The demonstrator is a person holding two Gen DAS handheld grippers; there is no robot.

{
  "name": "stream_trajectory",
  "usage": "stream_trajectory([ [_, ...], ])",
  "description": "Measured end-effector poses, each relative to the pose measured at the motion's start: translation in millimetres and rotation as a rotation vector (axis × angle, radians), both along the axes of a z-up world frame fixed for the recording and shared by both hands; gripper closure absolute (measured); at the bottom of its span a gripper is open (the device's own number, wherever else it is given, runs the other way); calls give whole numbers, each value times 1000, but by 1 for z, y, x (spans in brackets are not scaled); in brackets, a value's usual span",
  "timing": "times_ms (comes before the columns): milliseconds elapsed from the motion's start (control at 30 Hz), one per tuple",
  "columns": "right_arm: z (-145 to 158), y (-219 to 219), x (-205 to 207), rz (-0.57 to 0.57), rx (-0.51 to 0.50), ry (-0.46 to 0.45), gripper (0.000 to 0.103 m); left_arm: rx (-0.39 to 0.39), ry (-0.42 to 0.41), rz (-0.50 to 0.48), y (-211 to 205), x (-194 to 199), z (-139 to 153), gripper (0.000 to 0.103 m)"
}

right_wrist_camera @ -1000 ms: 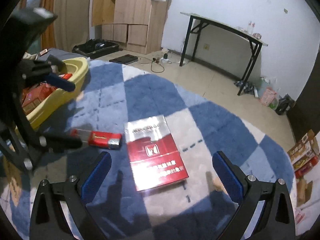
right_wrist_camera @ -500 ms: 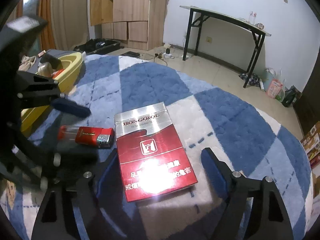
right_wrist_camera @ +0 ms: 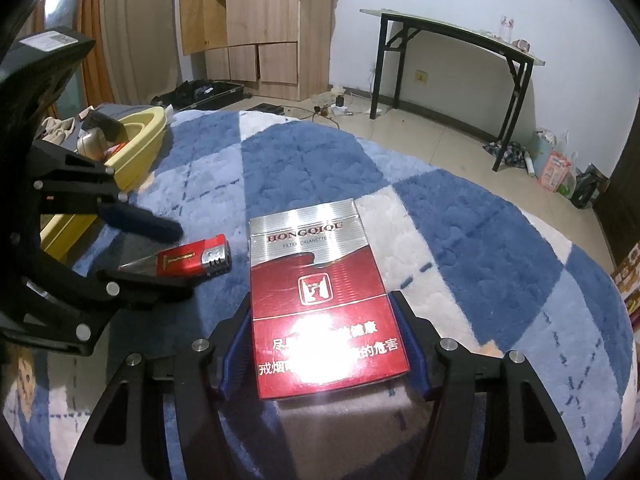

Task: Organize rigid objects
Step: 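Grasp the red lighter with the left gripper while the right grasps the Hongqiqu pack, then lift the lighter with the left gripper while the right lifts the Hongqiqu pack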

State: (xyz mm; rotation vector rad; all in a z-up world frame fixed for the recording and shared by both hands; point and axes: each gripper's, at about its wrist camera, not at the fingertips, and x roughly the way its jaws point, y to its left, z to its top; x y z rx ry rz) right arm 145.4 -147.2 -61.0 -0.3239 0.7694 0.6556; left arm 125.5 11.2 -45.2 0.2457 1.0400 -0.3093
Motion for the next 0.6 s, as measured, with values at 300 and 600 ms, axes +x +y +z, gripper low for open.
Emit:
stream_trajectory([
  [300,-2,3,-1,0,-20,-9,39,-34,-10,-16,1,0,-4,59],
  [600,-3,3,-3,-2,-18,-15,41,-56,-12,11,5,4,-1,78],
])
